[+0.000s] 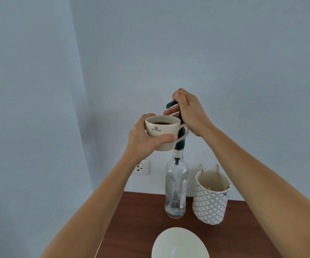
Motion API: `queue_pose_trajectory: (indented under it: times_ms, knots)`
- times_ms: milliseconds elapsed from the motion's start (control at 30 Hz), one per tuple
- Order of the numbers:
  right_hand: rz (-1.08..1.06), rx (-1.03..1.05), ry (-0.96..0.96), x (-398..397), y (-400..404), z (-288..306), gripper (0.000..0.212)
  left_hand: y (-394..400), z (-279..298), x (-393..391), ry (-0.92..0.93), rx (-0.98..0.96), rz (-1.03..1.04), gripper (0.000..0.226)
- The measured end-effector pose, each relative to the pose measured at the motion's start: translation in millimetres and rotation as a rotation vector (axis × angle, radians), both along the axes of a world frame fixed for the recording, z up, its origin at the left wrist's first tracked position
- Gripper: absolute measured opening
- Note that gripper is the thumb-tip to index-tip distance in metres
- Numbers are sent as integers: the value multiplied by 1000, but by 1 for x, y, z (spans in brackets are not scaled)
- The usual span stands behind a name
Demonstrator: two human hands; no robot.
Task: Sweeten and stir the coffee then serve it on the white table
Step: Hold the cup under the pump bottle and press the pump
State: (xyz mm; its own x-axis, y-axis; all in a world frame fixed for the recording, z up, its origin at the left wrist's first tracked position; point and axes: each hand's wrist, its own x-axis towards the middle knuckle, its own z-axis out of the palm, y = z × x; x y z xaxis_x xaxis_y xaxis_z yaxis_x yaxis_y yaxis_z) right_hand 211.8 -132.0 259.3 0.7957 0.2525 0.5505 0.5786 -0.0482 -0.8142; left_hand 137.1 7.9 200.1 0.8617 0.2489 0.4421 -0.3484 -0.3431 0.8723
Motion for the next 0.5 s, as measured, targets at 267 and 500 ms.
queue_pose_trajectory:
  times_ms: [267,500]
  knots:
    - [14,17,27,2,2,-1,23,0,1,-1,1,14,9,67]
    - [-5,10,21,1,2,-2,20,1,-1,-1,-6,9,15,69]
